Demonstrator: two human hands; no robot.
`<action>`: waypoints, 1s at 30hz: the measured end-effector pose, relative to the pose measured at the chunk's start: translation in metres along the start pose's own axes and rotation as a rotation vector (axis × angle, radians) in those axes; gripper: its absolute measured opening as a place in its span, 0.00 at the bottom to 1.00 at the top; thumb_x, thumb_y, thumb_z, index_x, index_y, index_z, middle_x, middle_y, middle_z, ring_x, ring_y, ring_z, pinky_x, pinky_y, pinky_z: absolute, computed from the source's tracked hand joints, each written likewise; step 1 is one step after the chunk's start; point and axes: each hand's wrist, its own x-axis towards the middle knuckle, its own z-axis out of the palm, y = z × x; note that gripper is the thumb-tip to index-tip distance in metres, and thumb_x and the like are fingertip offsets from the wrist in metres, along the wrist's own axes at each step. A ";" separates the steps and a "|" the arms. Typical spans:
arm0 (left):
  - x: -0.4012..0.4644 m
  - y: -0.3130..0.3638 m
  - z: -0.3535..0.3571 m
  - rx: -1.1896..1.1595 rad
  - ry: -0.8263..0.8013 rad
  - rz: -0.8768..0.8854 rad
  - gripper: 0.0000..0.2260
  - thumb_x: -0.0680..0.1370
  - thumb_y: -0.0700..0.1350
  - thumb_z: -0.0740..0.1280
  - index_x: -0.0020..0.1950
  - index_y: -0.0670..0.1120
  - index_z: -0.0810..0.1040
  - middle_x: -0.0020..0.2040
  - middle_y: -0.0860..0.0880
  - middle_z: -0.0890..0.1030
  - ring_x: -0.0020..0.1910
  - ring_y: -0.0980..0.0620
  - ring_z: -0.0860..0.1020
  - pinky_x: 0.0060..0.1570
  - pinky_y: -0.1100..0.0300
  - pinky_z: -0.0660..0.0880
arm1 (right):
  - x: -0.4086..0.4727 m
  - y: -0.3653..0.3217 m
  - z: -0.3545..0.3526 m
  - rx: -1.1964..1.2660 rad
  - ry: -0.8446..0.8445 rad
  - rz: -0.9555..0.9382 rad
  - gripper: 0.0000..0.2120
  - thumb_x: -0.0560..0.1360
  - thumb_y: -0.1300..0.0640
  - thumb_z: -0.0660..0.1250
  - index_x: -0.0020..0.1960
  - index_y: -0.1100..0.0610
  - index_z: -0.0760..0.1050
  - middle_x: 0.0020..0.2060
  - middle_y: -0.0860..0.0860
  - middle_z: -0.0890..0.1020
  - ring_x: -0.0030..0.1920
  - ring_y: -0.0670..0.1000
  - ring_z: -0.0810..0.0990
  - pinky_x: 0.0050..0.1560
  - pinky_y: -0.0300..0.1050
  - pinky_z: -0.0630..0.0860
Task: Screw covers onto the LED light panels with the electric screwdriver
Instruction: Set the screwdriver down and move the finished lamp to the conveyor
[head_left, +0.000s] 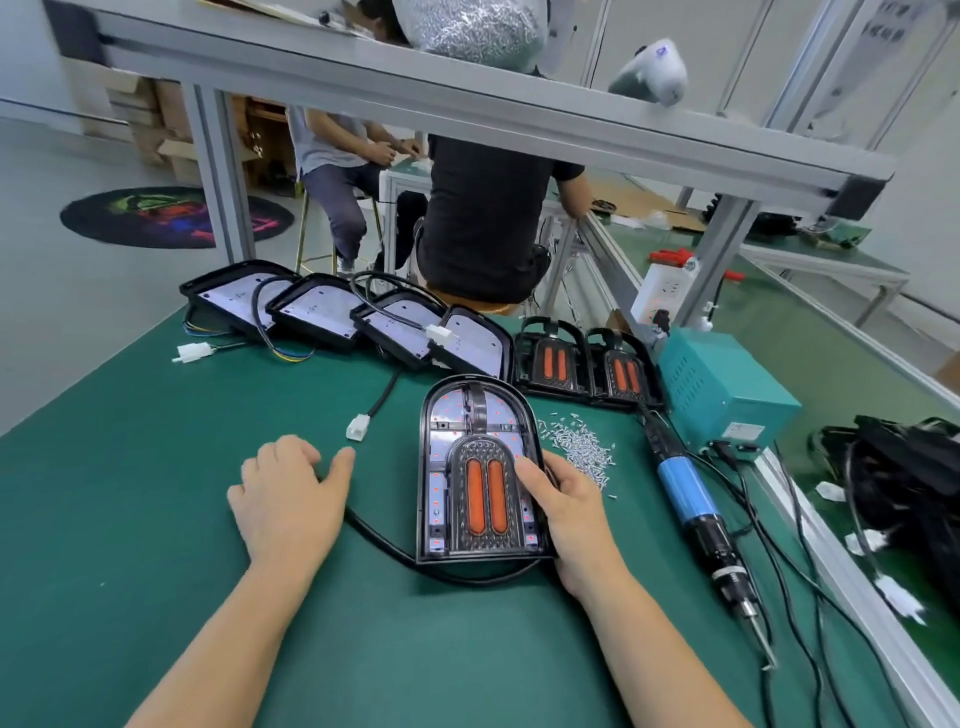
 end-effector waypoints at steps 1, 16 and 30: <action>-0.001 0.000 -0.002 0.182 -0.031 0.047 0.17 0.76 0.59 0.63 0.45 0.45 0.75 0.46 0.46 0.78 0.50 0.43 0.73 0.47 0.52 0.62 | 0.000 0.000 0.001 0.004 0.007 0.000 0.06 0.76 0.60 0.69 0.52 0.60 0.82 0.43 0.56 0.86 0.38 0.50 0.83 0.39 0.42 0.80; -0.016 0.029 0.004 -0.430 -0.219 -0.081 0.08 0.79 0.44 0.59 0.41 0.42 0.71 0.38 0.46 0.80 0.37 0.45 0.76 0.35 0.56 0.69 | -0.004 -0.002 0.002 -0.008 0.029 0.003 0.08 0.77 0.59 0.69 0.53 0.62 0.81 0.47 0.61 0.85 0.43 0.54 0.83 0.47 0.49 0.82; -0.053 0.081 0.007 -1.033 -0.393 0.077 0.13 0.80 0.41 0.62 0.53 0.60 0.80 0.49 0.61 0.83 0.49 0.62 0.81 0.49 0.60 0.73 | -0.033 -0.009 0.010 0.000 0.151 -0.146 0.11 0.79 0.58 0.67 0.60 0.57 0.79 0.53 0.54 0.85 0.56 0.56 0.83 0.60 0.54 0.77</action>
